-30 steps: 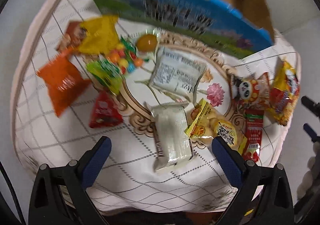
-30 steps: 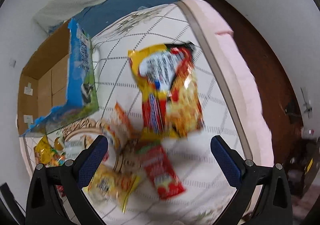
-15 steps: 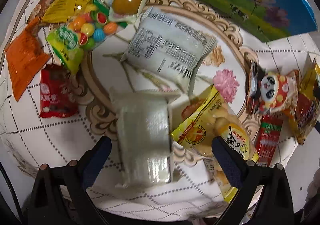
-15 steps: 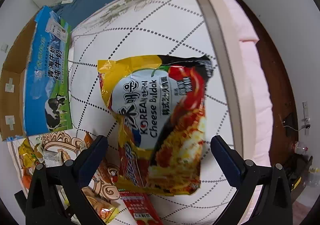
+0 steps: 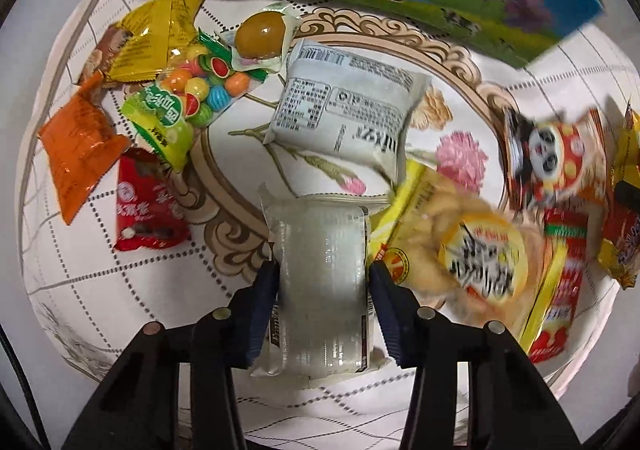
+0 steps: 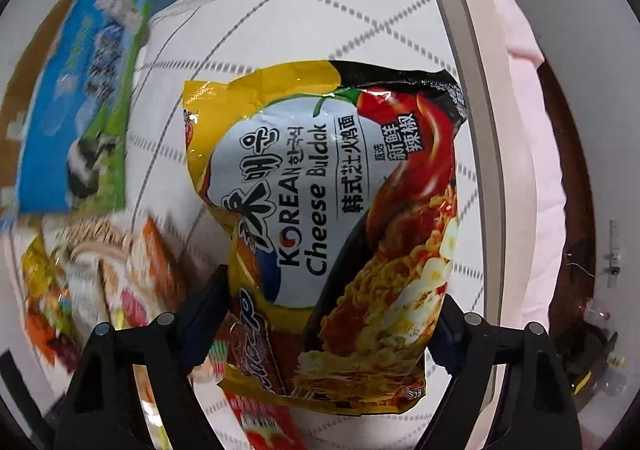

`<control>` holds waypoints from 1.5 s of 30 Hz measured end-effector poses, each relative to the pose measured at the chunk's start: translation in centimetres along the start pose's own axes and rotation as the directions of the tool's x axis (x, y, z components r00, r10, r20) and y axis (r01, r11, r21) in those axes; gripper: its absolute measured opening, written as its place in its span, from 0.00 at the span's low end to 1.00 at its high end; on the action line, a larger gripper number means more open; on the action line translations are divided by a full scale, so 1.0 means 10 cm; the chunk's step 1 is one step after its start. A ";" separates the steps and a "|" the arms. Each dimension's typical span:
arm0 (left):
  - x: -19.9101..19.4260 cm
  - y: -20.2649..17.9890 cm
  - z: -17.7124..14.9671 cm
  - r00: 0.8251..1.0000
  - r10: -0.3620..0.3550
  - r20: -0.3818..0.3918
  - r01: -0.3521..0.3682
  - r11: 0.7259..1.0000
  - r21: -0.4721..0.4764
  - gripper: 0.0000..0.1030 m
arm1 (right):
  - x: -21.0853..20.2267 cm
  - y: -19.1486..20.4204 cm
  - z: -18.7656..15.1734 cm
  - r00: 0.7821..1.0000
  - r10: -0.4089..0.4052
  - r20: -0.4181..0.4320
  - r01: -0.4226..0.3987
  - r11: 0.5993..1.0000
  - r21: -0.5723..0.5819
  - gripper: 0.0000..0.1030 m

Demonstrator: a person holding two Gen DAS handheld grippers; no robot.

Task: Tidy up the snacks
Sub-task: 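Grasp the white bread pack with the left tool while the right tool grasps the Buldak noodle pack, then carry both packs into the cardboard box and open both tools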

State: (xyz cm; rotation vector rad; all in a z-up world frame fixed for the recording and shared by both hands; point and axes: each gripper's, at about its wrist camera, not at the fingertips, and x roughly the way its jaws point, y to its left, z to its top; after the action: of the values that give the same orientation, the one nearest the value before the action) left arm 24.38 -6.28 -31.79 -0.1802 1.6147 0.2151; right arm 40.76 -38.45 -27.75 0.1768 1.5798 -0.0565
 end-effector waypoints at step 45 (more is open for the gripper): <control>-0.41 0.62 -0.16 0.999 -0.033 0.021 0.027 0.976 0.218 0.35 | -0.66 0.85 -1.25 0.967 0.255 0.004 -0.254 0.966 -0.038 0.83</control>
State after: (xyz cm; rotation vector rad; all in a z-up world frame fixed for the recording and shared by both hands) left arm 21.55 -0.76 -27.46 -0.0330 1.5975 0.0161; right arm 29.68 -28.71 -20.25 0.3485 1.5363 0.1728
